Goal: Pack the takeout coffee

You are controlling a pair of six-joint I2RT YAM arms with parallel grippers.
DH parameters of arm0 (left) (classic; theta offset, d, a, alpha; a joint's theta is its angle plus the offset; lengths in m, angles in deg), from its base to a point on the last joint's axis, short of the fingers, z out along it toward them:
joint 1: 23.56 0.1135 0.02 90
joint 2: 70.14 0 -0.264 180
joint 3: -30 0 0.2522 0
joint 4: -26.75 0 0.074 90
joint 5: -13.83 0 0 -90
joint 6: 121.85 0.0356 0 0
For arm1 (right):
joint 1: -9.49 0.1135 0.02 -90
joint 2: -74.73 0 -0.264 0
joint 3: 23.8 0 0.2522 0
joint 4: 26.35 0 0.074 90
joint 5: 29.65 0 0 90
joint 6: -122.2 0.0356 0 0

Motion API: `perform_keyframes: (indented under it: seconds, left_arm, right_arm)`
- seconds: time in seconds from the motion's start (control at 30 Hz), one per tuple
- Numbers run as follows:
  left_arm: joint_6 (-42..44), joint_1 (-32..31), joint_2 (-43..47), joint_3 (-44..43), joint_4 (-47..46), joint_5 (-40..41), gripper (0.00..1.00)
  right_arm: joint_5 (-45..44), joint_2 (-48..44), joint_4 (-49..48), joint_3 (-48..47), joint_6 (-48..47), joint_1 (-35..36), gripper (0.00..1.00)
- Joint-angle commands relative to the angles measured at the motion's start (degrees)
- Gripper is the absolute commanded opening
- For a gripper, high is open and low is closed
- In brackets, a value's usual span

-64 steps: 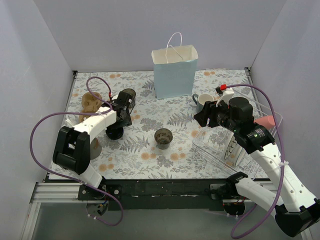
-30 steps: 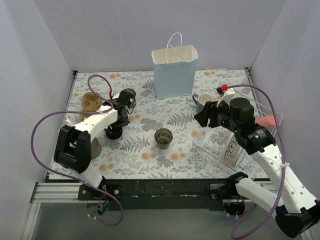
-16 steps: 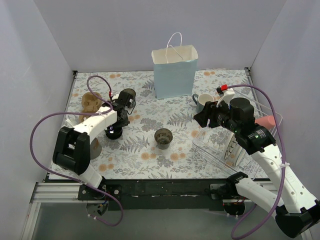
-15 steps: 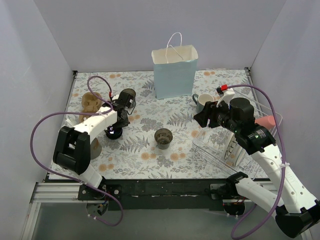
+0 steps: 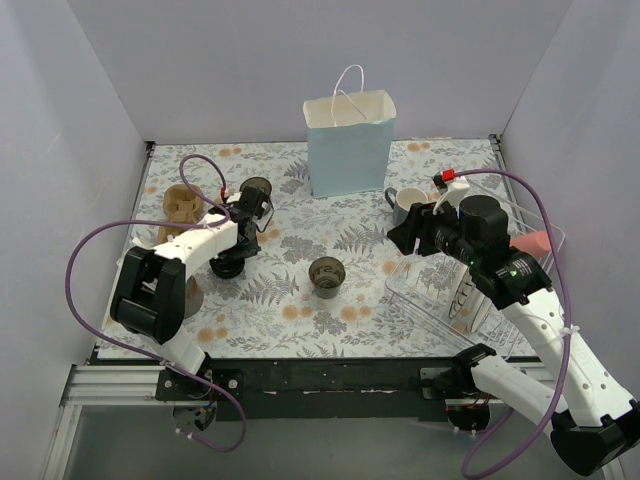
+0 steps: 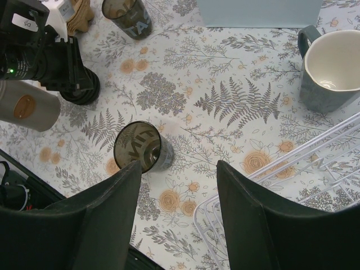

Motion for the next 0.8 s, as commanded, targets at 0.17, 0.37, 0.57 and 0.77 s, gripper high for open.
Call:
perform_keyframes:
  seconds: [0.17,0.37,0.57,0.77]
  left_arm:
    - [0.96,-0.13,0.42,-0.32,-1.00,2.75,0.18]
    - [1.23,-0.13,-0.46,-0.41,-1.09,2.75,0.21]
    - [1.40,-0.13,-0.02,-0.67,-1.18,2.93,0.13]
    - [1.40,-0.13,0.94,-2.77,0.93,3.45,0.10]
  right_arm:
    - [0.44,-0.94,0.27,-2.97,-0.18,-0.15,0.64]
    - [0.26,-0.94,0.44,-3.15,-0.26,-0.15,0.64]
    - [0.26,-0.94,0.53,-3.15,-0.26,-0.15,0.64]
    - [0.35,-1.11,0.35,-2.71,-0.18,-0.24,0.64]
